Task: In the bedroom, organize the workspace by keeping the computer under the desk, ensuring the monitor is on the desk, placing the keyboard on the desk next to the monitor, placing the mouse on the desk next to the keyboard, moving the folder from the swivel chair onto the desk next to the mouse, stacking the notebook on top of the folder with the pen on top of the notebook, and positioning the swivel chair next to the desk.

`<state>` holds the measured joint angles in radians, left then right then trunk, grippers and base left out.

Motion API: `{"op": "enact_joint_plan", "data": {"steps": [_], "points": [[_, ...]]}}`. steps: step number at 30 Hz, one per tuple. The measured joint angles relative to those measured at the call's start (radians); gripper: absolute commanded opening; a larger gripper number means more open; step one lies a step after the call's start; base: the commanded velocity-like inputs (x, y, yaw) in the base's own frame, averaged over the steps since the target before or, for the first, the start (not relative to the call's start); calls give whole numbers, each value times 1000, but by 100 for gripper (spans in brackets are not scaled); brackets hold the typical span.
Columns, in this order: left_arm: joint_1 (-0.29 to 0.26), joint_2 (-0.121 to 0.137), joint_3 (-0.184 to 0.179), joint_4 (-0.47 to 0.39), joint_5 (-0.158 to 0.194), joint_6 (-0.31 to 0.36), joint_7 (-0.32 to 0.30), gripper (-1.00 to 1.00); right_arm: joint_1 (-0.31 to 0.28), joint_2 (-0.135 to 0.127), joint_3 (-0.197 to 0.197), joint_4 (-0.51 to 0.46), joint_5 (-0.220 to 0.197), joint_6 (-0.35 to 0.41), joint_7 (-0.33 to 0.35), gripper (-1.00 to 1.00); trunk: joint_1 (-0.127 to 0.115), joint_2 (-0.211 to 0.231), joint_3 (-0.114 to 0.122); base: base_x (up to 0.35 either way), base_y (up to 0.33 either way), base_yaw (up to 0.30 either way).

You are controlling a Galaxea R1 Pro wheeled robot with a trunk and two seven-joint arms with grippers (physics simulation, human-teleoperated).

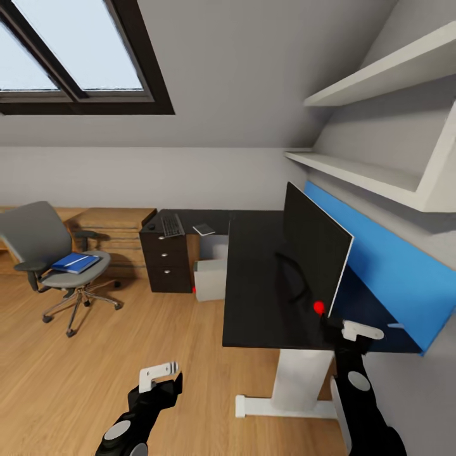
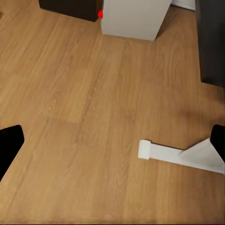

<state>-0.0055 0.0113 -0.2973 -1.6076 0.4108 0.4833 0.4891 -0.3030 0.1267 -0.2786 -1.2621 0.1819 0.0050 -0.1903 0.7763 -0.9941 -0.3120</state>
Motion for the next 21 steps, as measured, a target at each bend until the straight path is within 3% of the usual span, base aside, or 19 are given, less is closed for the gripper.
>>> {"op": "enact_joint_plan", "data": {"steps": [3,7,9,11,15,17,21], "points": [[0,0,-1,0,1,0,0,100,0,3,6,1,-1,-9,0,100,0,0,0,-335,0,0],[0,-1,-1,0,0,1,0,100,0,3,61,4,0,-13,-5,100,0,0,0,-335,0,0],[0,0,-1,3,-2,1,0,100,0,2,67,7,-1,-13,-6,100,0,0,0,-335,8,0],[0,3,-1,158,-5,-6,0,100,0,1,74,100,-4,-30,-4,100,0,0,0,-310,128,0],[0,6,3,315,-7,-11,-1,100,0,3,72,215,-6,-67,-4,100,0,0,0,-254,215,0],[0,10,4,444,-7,-56,-4,100,0,2,71,383,-10,-117,-4,100,0,0,0,-161,292,0],[0,11,2,545,-5,-158,-4,100,0,2,72,561,-10,-232,-4,100,0,0,0,-125,308,0]]}}
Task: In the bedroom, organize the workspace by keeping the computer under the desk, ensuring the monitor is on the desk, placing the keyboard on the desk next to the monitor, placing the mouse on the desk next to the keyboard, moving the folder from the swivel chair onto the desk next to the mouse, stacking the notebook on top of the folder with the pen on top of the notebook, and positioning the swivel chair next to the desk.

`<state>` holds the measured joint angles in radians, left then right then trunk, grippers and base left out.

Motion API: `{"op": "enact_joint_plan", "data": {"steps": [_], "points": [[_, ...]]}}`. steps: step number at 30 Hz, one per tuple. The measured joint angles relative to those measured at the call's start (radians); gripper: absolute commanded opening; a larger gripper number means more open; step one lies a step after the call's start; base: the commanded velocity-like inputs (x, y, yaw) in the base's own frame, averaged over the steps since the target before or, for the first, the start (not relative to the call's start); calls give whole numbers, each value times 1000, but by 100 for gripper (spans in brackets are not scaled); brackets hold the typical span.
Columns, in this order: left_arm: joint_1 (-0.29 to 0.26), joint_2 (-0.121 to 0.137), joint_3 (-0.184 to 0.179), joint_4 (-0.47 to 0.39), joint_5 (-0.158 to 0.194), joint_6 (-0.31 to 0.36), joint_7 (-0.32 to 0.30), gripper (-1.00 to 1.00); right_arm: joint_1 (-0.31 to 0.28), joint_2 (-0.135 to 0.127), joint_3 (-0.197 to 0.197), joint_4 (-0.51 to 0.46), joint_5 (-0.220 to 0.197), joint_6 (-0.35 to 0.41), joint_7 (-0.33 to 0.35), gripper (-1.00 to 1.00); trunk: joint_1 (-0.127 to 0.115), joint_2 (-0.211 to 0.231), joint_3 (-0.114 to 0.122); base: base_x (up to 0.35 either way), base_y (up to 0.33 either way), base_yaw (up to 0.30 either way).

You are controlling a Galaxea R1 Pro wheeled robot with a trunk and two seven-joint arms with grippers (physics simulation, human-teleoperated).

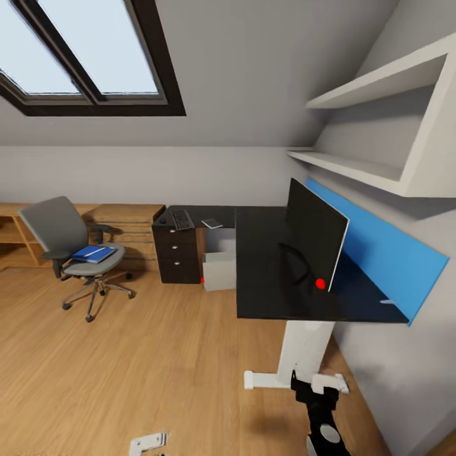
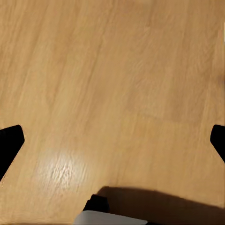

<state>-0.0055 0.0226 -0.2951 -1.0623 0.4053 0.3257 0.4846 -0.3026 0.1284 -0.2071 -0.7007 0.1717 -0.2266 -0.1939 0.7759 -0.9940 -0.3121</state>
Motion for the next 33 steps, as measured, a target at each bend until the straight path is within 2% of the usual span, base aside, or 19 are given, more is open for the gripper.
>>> {"op": "enact_joint_plan", "data": {"steps": [4,6,8,12,15,25,33], "points": [[0,0,0,106,2,-89,-2,100,0,0,2,233,0,-146,2,100,0,0,0,-91,320,0],[0,0,-1,143,1,-110,-3,100,0,0,3,295,1,-187,4,100,0,0,0,-64,324,0],[0,0,-3,210,1,-170,-7,100,0,-1,2,397,0,-260,6,100,0,0,0,-30,327,0],[0,-2,-6,263,2,-265,-14,100,0,-2,0,491,0,-318,8,100,0,0,0,-11,333,0],[0,-6,-11,306,0,-306,-22,100,0,-2,2,528,3,-333,9,100,0,0,0,-1,337,0],[0,-14,-16,342,-1,-309,-22,100,0,0,11,553,9,-338,14,100,0,0,0,66,327,0],[0,-15,-19,343,-6,-361,-22,100,0,3,11,573,7,-342,26,100,-1,0,0,184,88,0]]}}
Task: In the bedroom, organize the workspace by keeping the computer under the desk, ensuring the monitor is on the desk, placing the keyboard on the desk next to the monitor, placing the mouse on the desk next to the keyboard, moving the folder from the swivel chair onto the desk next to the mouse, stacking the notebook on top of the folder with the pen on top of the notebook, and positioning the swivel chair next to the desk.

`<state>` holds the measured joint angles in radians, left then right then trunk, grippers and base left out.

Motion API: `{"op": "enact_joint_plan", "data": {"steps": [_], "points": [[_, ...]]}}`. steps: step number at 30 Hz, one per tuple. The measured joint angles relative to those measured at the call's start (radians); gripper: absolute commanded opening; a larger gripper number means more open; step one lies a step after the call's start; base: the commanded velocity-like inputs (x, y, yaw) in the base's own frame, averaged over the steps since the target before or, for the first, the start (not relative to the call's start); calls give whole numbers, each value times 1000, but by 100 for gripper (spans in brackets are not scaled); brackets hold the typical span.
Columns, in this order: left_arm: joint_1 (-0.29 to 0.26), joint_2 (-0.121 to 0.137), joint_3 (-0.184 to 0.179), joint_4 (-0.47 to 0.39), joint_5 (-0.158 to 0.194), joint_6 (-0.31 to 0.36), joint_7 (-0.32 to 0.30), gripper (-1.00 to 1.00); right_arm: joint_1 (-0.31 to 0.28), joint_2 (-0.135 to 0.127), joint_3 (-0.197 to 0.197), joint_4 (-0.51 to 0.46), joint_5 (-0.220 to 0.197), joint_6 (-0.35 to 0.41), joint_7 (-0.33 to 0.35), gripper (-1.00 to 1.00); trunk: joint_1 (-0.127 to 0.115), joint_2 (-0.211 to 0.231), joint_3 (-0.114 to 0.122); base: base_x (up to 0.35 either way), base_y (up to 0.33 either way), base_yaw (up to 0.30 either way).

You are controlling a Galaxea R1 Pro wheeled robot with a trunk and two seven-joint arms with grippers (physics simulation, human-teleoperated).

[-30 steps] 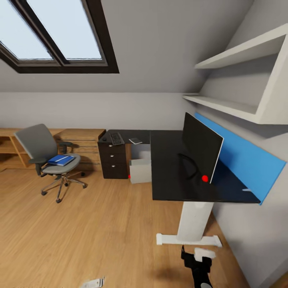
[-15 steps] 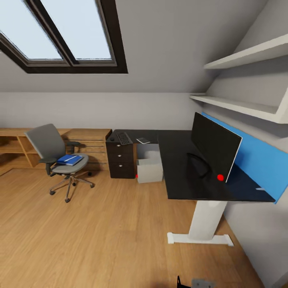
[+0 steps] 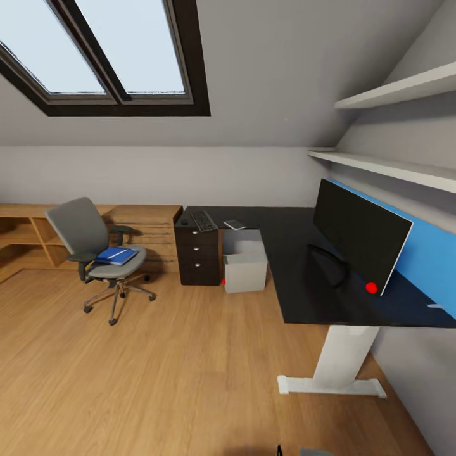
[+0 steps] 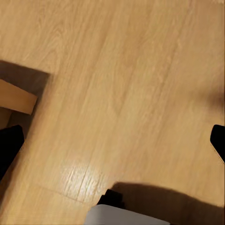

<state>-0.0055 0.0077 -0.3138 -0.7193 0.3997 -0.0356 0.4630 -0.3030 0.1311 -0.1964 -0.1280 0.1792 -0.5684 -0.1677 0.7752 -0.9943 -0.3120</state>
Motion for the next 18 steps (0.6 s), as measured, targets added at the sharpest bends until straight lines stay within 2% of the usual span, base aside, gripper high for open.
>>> {"op": "enact_joint_plan", "data": {"steps": [18], "points": [[0,-4,2,30,-2,-12,0,100,0,-2,1,0,1,0,0,100,0,0,0,312,156,0]]}}
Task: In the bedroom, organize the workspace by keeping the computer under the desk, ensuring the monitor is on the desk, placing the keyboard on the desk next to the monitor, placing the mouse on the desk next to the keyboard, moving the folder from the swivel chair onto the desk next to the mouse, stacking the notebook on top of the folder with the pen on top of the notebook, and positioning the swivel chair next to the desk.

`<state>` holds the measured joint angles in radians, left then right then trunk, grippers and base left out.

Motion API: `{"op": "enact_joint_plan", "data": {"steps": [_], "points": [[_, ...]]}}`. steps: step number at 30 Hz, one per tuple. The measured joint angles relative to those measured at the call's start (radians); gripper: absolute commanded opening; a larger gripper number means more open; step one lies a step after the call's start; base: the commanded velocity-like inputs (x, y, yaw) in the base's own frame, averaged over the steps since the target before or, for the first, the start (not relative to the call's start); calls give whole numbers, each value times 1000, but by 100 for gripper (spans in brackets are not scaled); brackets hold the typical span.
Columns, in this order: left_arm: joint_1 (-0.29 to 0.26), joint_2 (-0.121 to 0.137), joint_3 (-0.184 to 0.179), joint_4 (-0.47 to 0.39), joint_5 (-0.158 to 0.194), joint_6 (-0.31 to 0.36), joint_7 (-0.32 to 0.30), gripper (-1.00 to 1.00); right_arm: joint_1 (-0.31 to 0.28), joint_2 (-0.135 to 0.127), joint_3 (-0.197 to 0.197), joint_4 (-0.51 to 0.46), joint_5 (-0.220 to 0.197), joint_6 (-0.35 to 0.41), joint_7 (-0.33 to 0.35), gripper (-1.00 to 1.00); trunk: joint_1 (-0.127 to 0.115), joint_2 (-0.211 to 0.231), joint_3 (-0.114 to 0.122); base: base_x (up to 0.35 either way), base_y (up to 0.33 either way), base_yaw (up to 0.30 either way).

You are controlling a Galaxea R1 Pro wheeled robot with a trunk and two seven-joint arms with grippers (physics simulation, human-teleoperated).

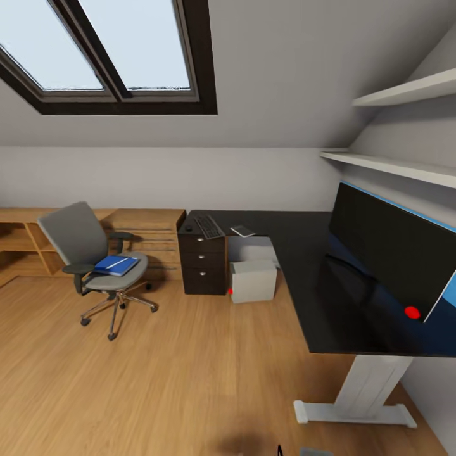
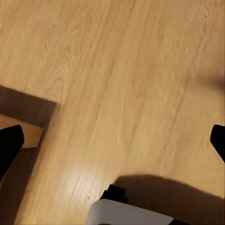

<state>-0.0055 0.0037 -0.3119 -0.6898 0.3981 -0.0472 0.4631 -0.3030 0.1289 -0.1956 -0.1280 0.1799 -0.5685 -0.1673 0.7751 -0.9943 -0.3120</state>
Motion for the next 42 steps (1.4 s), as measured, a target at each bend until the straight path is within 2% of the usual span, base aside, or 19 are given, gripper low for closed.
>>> {"op": "enact_joint_plan", "data": {"steps": [11,25,28,32,42], "points": [[0,0,0,1,1,0,0,100,0,-1,1,0,2,0,0,100,0,0,0,316,139,0],[0,-6,1,15,1,-1,0,100,0,1,1,2,0,0,0,100,0,0,0,321,7,0],[0,-6,1,15,1,-1,0,100,0,1,0,2,0,-1,0,100,0,0,3,321,0,0],[0,-6,2,15,1,-1,0,100,0,2,-1,2,0,-39,1,100,0,0,8,321,64,0],[0,-7,2,15,1,-1,0,100,0,3,-1,3,0,-43,0,100,0,0,18,317,176,0]]}}
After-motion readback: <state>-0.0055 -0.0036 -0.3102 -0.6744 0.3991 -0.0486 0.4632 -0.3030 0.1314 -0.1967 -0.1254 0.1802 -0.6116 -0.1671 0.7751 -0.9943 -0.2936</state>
